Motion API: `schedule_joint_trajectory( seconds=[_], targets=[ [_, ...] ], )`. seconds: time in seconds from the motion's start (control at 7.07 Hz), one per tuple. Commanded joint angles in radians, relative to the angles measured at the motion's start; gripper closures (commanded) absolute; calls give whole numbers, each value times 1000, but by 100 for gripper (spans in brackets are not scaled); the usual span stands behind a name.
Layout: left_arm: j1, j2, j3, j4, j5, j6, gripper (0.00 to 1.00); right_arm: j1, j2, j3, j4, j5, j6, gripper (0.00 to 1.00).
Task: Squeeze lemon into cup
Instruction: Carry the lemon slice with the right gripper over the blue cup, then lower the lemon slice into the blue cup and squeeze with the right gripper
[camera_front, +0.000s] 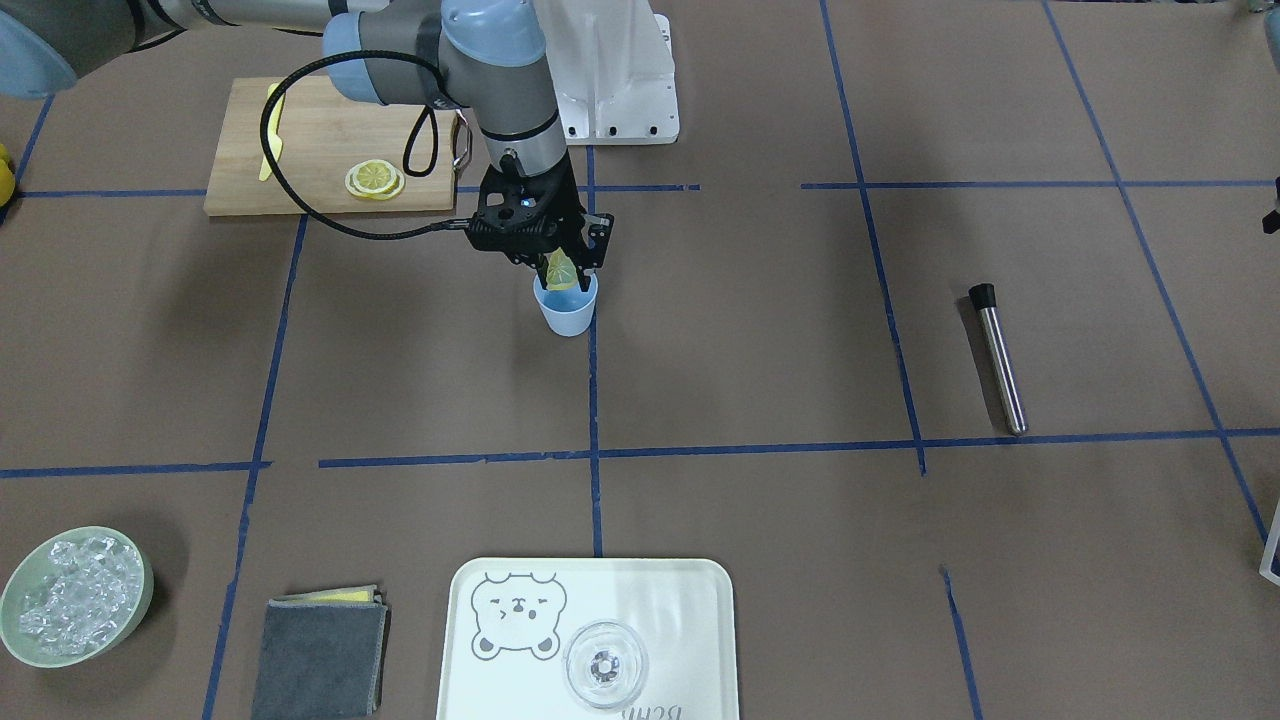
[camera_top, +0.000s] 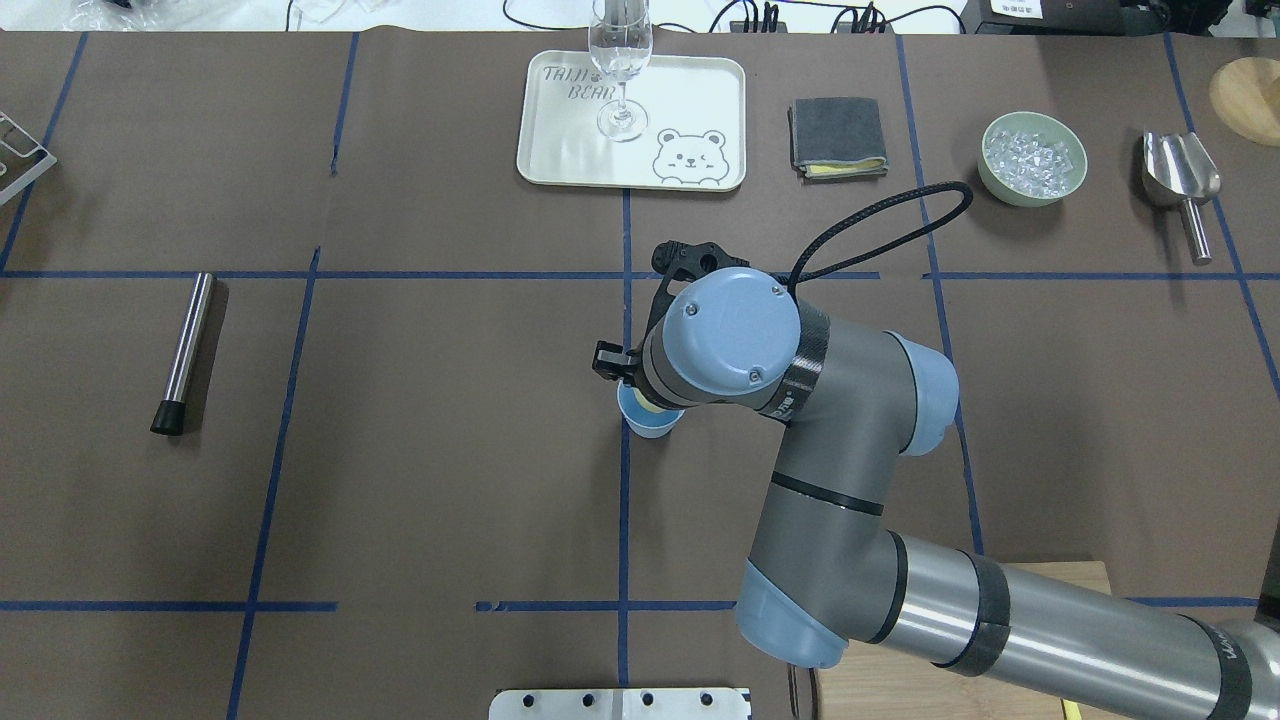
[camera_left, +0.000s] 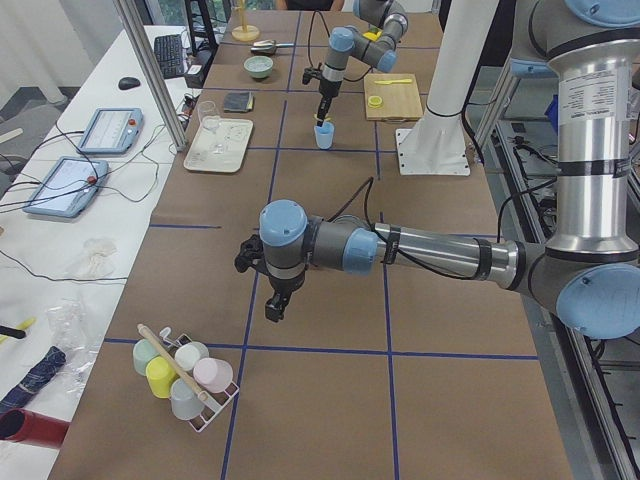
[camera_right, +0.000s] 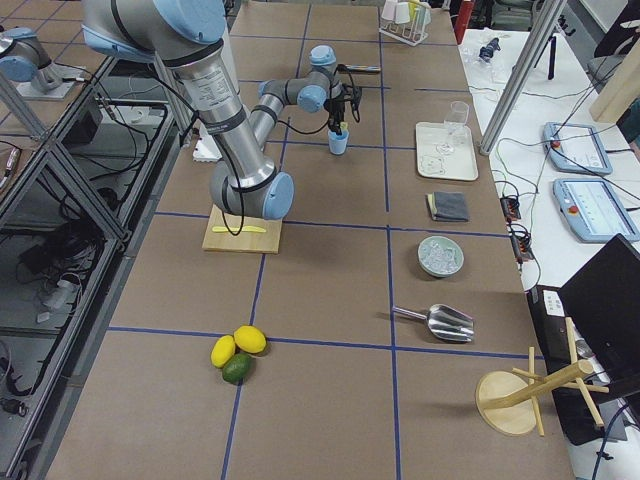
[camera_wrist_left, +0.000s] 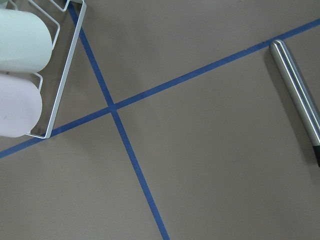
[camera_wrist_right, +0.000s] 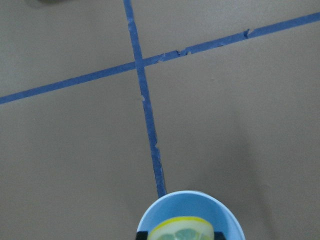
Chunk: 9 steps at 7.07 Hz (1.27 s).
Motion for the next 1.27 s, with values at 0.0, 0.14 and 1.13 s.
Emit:
schedule_joint_trajectory(
  seconds=[0.0,0.14,1.13],
  targets=[
    [-3,0,-2,0,0,2,0,-17,-11,5,-1,0,2,44],
    [-3,0,-4,1,-1,2,0,-19,-13,6,-1,2,2,44],
    [-3,12,-10,-1,-2,5,0,-11,-11,-1,-3,0,0,36]
  ],
)
